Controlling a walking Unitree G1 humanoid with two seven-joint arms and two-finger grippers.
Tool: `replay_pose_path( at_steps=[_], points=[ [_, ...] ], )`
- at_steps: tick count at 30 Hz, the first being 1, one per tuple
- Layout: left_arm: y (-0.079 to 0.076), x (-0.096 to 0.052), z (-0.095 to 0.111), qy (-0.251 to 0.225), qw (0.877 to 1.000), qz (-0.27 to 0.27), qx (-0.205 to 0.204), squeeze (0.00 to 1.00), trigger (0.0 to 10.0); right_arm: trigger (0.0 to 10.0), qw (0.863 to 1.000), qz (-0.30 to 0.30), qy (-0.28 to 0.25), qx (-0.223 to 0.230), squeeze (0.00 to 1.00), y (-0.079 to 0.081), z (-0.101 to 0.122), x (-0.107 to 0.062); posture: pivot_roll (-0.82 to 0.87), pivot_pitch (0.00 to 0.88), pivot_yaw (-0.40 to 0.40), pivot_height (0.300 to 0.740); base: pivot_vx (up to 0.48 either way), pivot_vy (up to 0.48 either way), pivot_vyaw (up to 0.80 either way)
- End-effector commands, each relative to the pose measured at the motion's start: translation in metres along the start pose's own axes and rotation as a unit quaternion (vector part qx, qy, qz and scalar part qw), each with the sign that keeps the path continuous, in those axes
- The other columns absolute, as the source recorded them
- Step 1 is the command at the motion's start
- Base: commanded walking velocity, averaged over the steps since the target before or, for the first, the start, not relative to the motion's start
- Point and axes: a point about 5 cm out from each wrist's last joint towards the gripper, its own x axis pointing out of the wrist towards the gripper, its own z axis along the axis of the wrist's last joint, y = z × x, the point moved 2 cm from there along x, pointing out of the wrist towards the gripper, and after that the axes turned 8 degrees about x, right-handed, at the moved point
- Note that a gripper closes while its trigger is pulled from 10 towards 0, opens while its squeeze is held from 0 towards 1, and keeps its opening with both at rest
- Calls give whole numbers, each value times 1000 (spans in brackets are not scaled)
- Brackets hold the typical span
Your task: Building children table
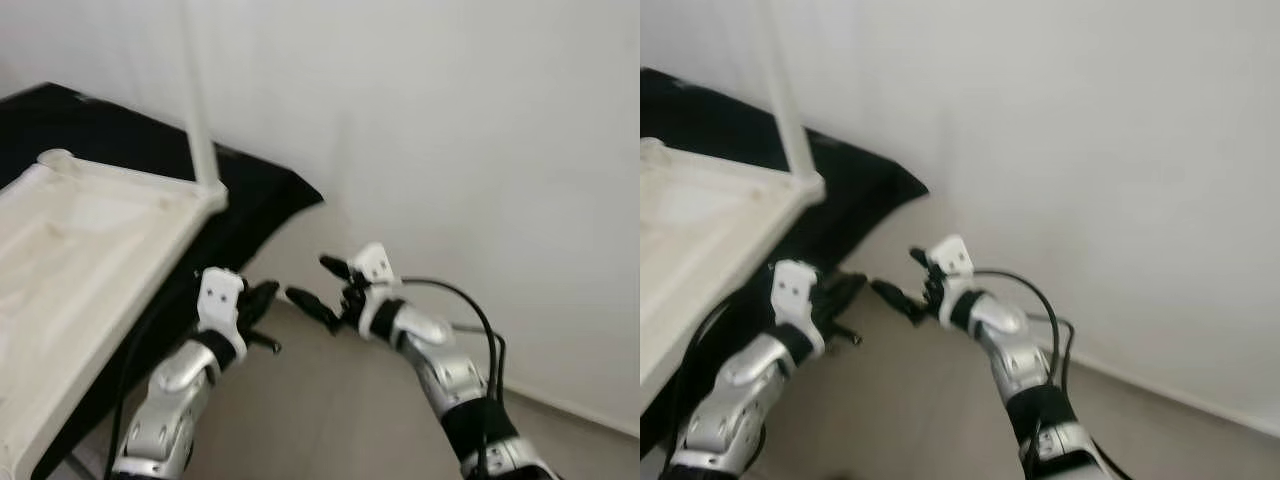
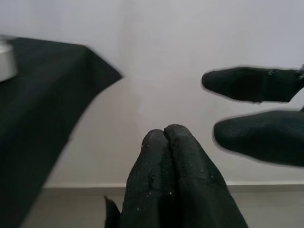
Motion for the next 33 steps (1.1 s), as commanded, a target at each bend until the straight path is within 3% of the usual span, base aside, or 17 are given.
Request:
replay_pose_path(
  at_steps=[1,6,14,25,33],
  points=[
    [-4,0,0,0,1000,-2,7,0,10000,10000,1000,12,-8,-1,0,4,1,0,68,105,-73,740,0,0,781],
    [-6,1,5,-10,1000,-3,5,0,10000,10000,999,31,-25,5,0,8,8,-5,50,118,-54,740,0,0,781],
    [-7,13,17,-27,999,-6,34,0,10000,10000,998,51,-35,0,0,12,16,-2,43,124,-46,740,0,0,777],
    [9,15,28,-43,998,33,36,0,10000,10000,999,23,-48,-8,0,-4,32,-3,37,126,-64,740,0,0,704],
    [-6,12,19,-24,997,31,71,0,10000,10000,999,44,-17,-20,0,7,16,-9,19,144,-58,740,0,0,662]
  ],
)
